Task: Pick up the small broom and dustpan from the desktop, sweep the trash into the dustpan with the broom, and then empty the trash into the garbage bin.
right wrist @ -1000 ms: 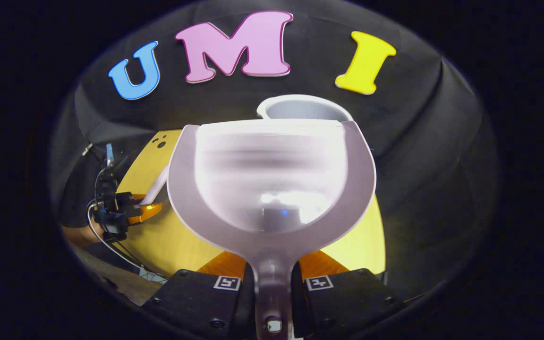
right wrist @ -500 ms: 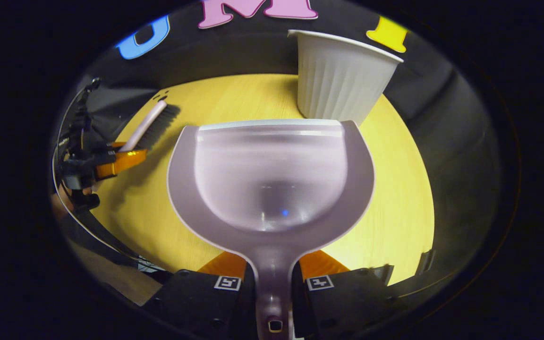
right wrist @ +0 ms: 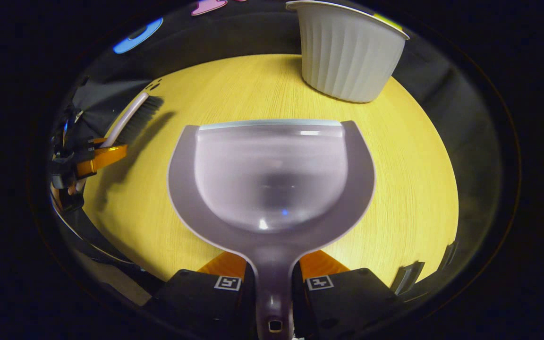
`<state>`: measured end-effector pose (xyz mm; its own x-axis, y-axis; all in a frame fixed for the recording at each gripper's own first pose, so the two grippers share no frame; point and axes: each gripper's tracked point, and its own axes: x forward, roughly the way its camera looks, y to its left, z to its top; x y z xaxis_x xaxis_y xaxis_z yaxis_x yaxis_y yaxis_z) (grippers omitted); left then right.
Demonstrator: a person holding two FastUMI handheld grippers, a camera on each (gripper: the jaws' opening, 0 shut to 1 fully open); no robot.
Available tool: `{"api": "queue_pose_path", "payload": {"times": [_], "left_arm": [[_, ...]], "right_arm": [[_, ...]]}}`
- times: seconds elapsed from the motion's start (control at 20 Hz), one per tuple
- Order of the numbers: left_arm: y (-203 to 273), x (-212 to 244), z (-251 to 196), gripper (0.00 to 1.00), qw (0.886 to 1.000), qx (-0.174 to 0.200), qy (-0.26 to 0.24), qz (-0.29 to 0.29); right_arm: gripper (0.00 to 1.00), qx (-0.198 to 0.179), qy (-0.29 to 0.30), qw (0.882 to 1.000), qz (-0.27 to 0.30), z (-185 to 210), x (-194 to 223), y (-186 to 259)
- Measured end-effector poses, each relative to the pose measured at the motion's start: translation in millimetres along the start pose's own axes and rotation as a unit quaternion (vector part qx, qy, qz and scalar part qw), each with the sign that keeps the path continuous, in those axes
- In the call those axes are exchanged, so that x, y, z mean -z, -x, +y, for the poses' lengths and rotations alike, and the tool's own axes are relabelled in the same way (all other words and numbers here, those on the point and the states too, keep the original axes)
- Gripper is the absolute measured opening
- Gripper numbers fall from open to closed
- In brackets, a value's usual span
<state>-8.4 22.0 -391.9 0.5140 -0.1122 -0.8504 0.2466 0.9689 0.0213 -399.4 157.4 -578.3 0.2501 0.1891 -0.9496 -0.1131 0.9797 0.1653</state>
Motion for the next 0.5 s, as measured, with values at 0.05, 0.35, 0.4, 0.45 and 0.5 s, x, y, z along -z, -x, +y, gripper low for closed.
{"api": "queue_pose_path", "payload": {"times": [0.05, 0.35, 0.4, 0.45, 0.5], "left_arm": [[-2, 3, 1, 0.28, 1.000, 0.000, 0.007, 0.003], [-17, 16, -1, 0.34, 0.999, 0.002, 0.030, 0.030], [-18, 18, -1, 0.32, 0.999, 0.002, 0.033, 0.033], [-20, 22, -1, 0.35, 0.999, 0.003, 0.035, 0.037], [-20, 24, 0, 0.35, 0.999, 0.000, 0.036, 0.038]], "right_arm": [[0.35, 0.007, 0.005, 1.000, 0.008, -2, 0, -1], [0.33, 0.010, 0.019, 0.999, 0.030, -5, 2, -1], [0.40, 0.010, 0.018, 0.999, 0.031, -6, 5, -3], [0.37, 0.005, 0.017, 0.999, 0.033, -5, 6, -2], [0.34, 0.003, 0.016, 0.999, 0.032, -4, 5, -1]]}}
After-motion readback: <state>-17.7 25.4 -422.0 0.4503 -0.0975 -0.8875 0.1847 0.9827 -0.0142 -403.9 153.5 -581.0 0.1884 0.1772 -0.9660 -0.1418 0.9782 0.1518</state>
